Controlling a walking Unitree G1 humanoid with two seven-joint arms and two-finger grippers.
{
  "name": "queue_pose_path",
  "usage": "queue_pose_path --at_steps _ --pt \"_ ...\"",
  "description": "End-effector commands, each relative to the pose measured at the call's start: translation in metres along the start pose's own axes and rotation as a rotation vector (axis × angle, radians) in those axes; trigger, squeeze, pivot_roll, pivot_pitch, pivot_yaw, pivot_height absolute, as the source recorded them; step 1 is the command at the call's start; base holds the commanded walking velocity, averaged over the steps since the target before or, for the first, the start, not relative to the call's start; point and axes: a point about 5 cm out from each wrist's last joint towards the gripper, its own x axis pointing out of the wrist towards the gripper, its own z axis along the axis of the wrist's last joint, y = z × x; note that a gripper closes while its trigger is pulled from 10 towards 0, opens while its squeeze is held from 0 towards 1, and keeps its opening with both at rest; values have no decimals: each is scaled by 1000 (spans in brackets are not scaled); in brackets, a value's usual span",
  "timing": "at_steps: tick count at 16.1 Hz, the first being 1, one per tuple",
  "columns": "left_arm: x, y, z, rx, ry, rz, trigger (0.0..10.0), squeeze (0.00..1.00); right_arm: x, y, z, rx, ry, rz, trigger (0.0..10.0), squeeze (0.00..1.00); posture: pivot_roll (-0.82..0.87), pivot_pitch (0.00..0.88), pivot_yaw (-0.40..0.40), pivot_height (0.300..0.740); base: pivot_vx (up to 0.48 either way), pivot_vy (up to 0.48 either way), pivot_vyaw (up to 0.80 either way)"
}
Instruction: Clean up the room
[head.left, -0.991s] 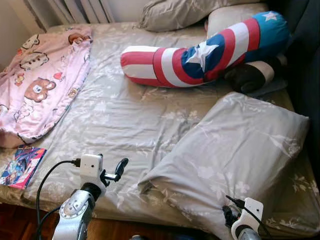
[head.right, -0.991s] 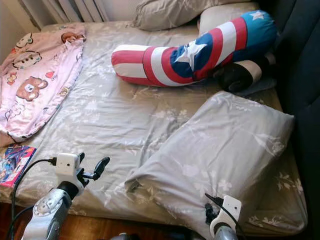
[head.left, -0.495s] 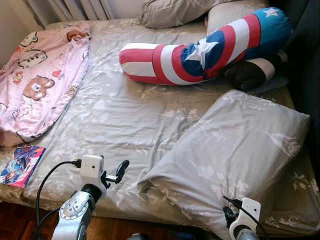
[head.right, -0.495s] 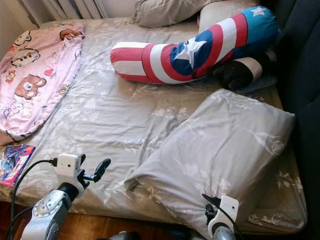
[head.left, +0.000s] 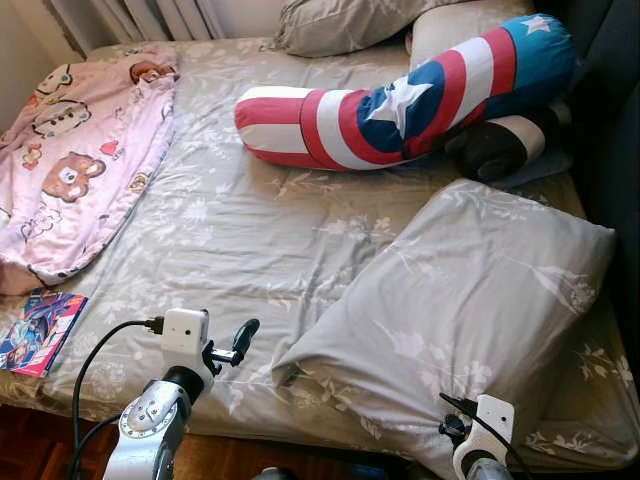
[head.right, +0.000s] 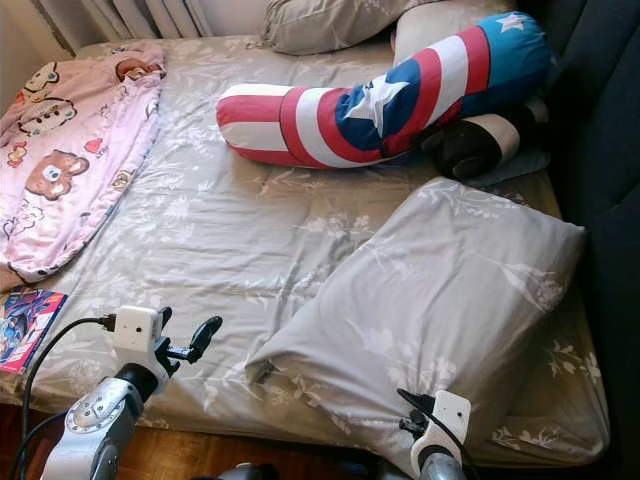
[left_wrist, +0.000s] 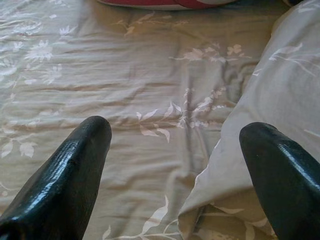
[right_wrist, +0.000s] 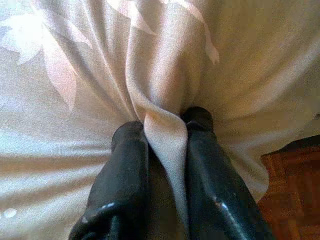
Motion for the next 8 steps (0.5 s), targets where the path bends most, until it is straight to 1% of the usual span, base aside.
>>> queue_pose_path --at_steps 1,4,6,8 --pt "-3 4 -3 4 25 15 10000 0 -11 3 -40 3 163 1 0 0 98 241 127 705 0 0 0" --pt "2 3 -1 3 14 14 10000 0 -10 2 -37 -9 155 -10 0 0 94 228 124 705 0 0 0" --pt "5 2 -1 0 10 12 10000 0 -8 2 -33 6 140 -9 0 0 84 215 119 705 0 0 0" --pt "8 2 -2 -5 6 17 10000 0 -5 -1 -24 -1 115 -19 0 0 68 199 113 705 0 0 0"
